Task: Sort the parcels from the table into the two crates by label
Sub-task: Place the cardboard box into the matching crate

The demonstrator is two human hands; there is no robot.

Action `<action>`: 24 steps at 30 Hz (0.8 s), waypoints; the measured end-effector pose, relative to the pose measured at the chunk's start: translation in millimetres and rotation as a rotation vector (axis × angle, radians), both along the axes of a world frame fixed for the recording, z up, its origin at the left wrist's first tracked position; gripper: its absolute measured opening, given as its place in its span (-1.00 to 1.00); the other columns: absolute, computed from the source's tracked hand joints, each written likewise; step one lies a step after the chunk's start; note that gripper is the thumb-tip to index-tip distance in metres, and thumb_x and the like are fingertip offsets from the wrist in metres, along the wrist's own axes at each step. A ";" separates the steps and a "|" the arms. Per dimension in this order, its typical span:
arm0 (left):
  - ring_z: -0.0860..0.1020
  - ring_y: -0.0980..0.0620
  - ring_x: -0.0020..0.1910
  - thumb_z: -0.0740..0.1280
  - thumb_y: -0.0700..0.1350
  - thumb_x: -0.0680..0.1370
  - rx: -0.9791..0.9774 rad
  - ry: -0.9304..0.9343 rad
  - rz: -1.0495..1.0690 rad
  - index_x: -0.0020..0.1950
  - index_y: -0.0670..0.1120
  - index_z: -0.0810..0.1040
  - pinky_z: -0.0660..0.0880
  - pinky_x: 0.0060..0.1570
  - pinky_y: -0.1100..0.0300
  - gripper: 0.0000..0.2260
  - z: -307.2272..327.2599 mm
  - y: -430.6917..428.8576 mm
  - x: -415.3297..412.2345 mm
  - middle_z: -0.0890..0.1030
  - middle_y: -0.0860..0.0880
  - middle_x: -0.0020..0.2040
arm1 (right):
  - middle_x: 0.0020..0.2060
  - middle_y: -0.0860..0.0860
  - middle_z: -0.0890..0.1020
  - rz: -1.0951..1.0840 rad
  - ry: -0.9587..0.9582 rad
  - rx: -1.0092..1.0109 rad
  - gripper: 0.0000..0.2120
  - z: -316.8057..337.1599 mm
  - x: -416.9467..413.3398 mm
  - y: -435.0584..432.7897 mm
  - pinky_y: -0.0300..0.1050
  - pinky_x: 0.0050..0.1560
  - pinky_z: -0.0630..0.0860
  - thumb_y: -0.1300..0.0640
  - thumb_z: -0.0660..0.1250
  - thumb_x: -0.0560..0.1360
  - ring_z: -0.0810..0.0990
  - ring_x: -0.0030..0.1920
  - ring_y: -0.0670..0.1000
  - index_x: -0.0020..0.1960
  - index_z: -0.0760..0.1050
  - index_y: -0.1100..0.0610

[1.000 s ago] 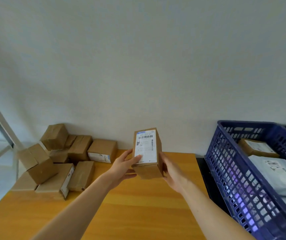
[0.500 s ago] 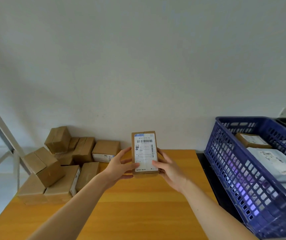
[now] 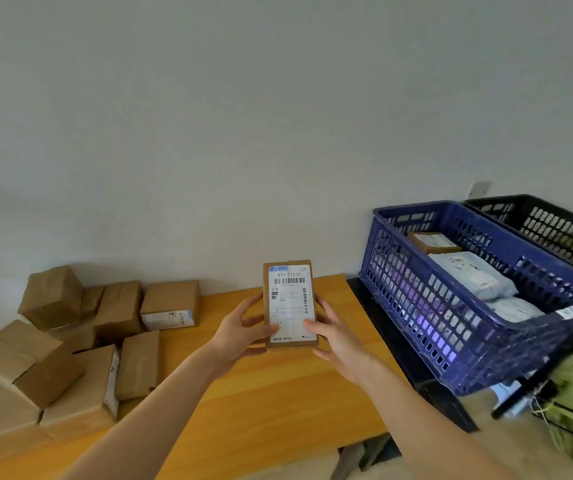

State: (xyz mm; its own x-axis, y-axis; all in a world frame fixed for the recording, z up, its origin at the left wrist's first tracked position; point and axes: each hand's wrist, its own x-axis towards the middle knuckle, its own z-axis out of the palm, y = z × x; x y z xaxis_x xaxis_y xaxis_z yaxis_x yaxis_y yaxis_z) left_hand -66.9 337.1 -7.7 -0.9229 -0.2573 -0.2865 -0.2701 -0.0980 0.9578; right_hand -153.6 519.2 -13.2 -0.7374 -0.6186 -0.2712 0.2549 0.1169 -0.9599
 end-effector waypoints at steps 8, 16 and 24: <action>0.67 -0.05 0.00 0.46 -0.19 0.47 0.021 0.019 -0.231 0.42 0.24 0.26 0.60 0.00 0.00 -0.36 0.9 64.7 -46.0 0.59 -0.04 0.23 | 0.20 -0.23 0.56 -0.232 -0.038 -0.031 -0.39 5.2 -1.9 76.5 0.29 0.37 0.29 0.22 0.34 0.52 0.50 0.24 -0.06 0.36 0.22 -0.32; 0.63 -0.04 0.09 0.43 -0.17 0.50 0.022 0.051 -0.415 0.38 0.28 0.25 0.58 -0.09 0.11 -0.39 10.9 166.4 -83.1 0.55 -0.01 0.25 | 0.20 -0.15 0.57 -0.474 -0.024 -0.082 -0.38 8.1 -5.7 172.2 0.25 0.37 0.31 0.26 0.36 0.49 0.51 0.24 0.02 0.34 0.26 -0.30; 0.62 -0.06 0.09 0.38 -0.23 0.53 0.046 0.056 -0.483 0.34 0.24 0.34 0.61 -0.11 0.09 -0.48 21.0 292.1 -116.2 0.59 -0.04 0.18 | 0.15 -0.08 0.62 -0.640 -0.013 -0.171 -0.36 7.6 -23.6 293.3 0.12 0.16 0.56 0.33 0.41 0.44 0.60 0.15 0.06 0.33 0.34 -0.21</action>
State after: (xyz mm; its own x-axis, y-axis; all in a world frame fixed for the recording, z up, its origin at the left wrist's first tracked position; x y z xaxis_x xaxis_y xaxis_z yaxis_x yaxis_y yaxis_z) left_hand -183.2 629.2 13.3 -0.9479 0.2157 -0.2345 -0.2438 -0.0170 0.9697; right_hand -177.2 812.4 -5.7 -0.9710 -0.0940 -0.2199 0.2354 -0.2150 -0.9478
